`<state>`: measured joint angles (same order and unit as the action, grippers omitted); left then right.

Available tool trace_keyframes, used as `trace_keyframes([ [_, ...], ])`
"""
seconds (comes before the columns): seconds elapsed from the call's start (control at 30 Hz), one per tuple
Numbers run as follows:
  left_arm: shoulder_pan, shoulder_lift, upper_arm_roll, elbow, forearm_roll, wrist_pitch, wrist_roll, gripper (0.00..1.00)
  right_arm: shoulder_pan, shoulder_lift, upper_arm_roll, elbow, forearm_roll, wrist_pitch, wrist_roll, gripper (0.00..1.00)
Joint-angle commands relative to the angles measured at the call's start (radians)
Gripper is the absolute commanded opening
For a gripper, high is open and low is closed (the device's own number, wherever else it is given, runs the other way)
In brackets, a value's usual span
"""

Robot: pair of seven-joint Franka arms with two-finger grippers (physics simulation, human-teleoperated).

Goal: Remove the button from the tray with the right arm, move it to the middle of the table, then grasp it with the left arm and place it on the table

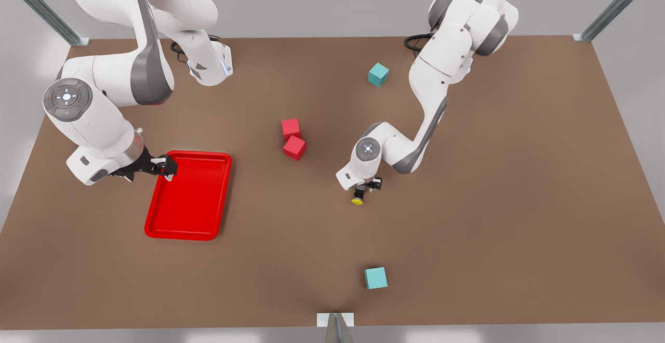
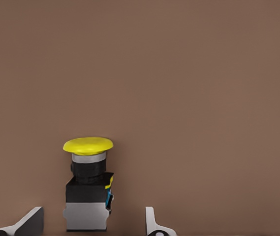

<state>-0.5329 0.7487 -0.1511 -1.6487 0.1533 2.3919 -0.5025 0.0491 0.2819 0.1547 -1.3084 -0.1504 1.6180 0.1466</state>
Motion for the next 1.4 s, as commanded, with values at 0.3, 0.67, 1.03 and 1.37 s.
trace_keyframes([
  [0.3,0.004,0.037,0.001,0.038,-0.044,0.010,-0.088,1.00,0.011,0.000,-0.001,0.000,-0.003,0.003,-0.177,1.00],
  [0.67,0.002,0.050,0.001,0.047,-0.041,0.010,-0.080,0.85,0.020,0.002,-0.001,0.001,-0.004,0.005,-0.176,1.00],
  [1.03,0.005,0.050,0.001,0.067,-0.040,0.010,-0.080,0.69,0.023,0.000,-0.001,0.000,-0.006,0.005,-0.176,1.00],
  [1.37,0.011,0.058,0.001,0.069,-0.043,0.018,-0.082,0.59,0.025,0.002,-0.001,0.000,-0.006,0.005,-0.176,1.00],
])
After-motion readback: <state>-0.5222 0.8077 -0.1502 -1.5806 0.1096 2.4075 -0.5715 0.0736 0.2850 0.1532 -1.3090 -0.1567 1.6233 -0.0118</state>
